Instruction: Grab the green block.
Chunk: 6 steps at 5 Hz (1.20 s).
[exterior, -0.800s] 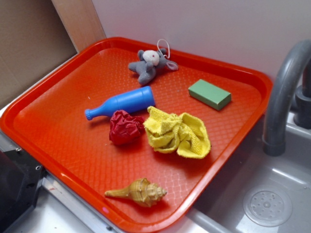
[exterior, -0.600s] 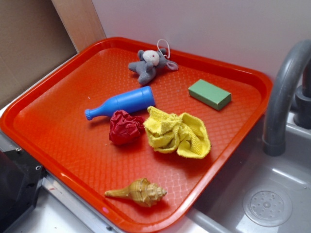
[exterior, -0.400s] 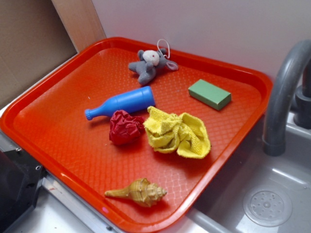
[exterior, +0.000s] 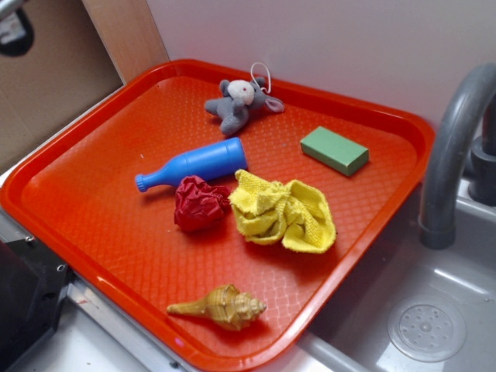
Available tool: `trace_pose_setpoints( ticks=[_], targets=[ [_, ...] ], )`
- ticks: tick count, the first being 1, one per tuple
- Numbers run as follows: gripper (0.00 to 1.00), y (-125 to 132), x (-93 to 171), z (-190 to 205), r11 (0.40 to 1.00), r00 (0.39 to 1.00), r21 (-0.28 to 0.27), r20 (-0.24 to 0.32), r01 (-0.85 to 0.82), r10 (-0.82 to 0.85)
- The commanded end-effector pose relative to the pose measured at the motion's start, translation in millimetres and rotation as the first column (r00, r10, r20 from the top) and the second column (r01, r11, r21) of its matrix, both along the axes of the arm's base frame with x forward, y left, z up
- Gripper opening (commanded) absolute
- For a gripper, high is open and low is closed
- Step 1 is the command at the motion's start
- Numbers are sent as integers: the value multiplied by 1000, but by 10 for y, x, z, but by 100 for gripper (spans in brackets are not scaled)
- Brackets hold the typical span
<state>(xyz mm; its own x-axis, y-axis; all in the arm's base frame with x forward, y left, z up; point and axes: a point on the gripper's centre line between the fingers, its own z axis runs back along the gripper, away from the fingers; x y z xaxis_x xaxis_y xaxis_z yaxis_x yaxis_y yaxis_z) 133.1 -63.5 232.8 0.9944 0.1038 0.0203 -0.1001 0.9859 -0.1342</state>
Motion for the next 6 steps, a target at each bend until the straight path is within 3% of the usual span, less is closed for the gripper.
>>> trace_pose_setpoints(
  ticks=[1, 3, 4, 6],
  targets=[
    [100, -501, 548, -179, 904, 903, -63, 62, -422, 426],
    [100, -730, 1246, -507, 702, 695, -70, 105, -708, 711],
    [100, -682, 1617, -750, 648, 641, -55, 105, -759, 760],
    [100, -550, 1952, -1213, 537, 531, -47, 101, -842, 841]
  ],
)
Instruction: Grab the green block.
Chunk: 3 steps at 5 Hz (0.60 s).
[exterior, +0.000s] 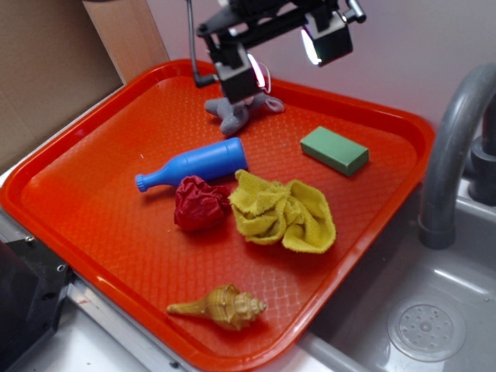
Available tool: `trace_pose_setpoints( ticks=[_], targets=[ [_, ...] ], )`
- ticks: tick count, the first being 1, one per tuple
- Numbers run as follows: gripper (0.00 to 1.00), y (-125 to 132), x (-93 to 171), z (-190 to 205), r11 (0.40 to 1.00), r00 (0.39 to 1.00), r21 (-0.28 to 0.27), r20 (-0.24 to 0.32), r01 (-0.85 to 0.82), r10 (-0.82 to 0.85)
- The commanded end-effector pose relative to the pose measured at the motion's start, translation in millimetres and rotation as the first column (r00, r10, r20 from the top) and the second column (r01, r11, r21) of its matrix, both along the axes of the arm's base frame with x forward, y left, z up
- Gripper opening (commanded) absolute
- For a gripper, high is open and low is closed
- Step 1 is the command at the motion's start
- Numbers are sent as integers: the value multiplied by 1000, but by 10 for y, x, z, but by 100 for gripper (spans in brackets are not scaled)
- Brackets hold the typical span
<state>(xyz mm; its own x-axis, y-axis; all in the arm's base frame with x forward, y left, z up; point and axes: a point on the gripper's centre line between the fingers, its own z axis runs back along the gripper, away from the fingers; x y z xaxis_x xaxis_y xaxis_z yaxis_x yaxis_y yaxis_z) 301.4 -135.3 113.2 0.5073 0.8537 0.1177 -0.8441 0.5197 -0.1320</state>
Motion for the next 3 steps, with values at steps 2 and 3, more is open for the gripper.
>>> trace_pose_setpoints(
  ticks=[2, 3],
  targets=[
    [100, 85, 235, -429, 983, 988, -97, -29, -154, 152],
    [100, -11, 211, -555, 981, 987, -118, -49, -157, 152]
  ],
)
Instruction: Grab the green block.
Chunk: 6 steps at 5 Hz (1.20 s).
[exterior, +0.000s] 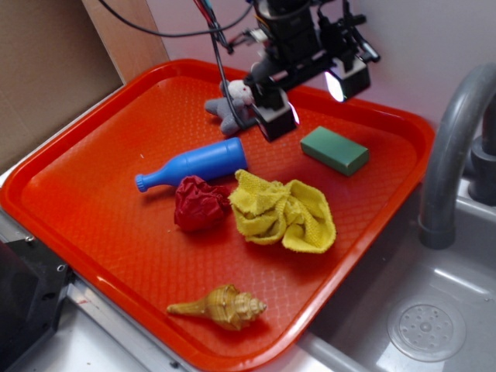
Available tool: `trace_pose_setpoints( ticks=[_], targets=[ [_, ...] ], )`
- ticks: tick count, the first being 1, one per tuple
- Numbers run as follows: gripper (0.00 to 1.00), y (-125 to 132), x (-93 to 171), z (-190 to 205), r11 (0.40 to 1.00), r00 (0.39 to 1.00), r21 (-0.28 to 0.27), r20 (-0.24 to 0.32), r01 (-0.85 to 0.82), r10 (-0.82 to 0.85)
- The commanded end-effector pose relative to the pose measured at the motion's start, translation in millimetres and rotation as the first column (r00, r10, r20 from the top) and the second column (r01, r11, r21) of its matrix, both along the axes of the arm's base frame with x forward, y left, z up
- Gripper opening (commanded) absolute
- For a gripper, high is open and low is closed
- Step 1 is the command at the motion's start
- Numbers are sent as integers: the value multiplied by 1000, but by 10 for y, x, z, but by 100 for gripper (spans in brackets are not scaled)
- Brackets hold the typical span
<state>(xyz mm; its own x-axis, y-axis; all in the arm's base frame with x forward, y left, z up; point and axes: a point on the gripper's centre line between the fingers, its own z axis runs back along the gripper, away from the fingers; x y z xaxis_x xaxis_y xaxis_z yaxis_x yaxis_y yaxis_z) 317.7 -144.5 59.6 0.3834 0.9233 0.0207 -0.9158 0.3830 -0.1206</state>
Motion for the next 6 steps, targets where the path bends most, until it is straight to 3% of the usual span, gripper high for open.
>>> trace_pose_setpoints(
  ticks=[1, 2, 3, 4, 5, 6],
  targets=[
    [100, -45, 78, -132, 998, 1000, -55, 31, 5, -3],
    [100, -30, 80, -192, 1000, 1000, 1, 22, 5, -5],
    [0, 37, 53, -250, 1000, 1000, 27, 28, 10, -10],
    [0, 83, 34, -159, 997, 998, 41, 5, 66, -66],
    [0, 52, 29, -176, 995, 995, 23, 32, 99, -99],
    [0, -46, 79, -60, 943, 943, 17, -2, 333, -333]
  ],
)
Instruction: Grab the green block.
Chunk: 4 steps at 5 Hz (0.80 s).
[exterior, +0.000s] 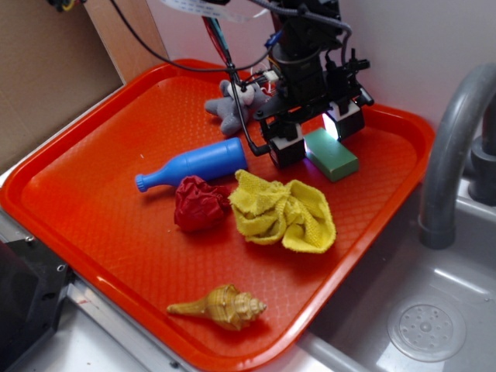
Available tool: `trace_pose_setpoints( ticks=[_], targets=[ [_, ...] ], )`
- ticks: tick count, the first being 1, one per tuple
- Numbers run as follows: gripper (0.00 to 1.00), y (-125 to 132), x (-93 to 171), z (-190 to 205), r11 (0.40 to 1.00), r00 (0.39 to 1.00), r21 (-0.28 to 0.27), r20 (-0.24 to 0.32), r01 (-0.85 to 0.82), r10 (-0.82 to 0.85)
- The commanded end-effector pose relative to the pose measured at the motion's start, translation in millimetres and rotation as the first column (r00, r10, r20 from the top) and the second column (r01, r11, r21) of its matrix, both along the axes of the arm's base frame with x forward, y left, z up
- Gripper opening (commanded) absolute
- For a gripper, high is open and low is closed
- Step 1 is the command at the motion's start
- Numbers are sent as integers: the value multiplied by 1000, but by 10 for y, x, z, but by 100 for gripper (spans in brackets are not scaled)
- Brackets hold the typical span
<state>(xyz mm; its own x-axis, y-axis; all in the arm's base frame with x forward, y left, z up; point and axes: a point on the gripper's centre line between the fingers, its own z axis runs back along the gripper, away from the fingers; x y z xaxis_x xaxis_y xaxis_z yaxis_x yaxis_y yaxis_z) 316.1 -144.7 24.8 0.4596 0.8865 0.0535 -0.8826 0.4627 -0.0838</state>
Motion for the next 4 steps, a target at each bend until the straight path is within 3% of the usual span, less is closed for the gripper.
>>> trace_pose_setpoints(
  ticks=[1, 2, 3, 4],
  targets=[
    [0, -137, 94, 791, 875, 872, 41, 72, 483, -485],
    [0, -90, -120, 1206, 725, 723, 95, 53, 683, -688],
    [0, 164, -485, 1612, 531, 527, 167, 71, 831, -847],
    [0, 546, -762, 2044, 452, 445, 152, 77, 879, -892]
  ],
)
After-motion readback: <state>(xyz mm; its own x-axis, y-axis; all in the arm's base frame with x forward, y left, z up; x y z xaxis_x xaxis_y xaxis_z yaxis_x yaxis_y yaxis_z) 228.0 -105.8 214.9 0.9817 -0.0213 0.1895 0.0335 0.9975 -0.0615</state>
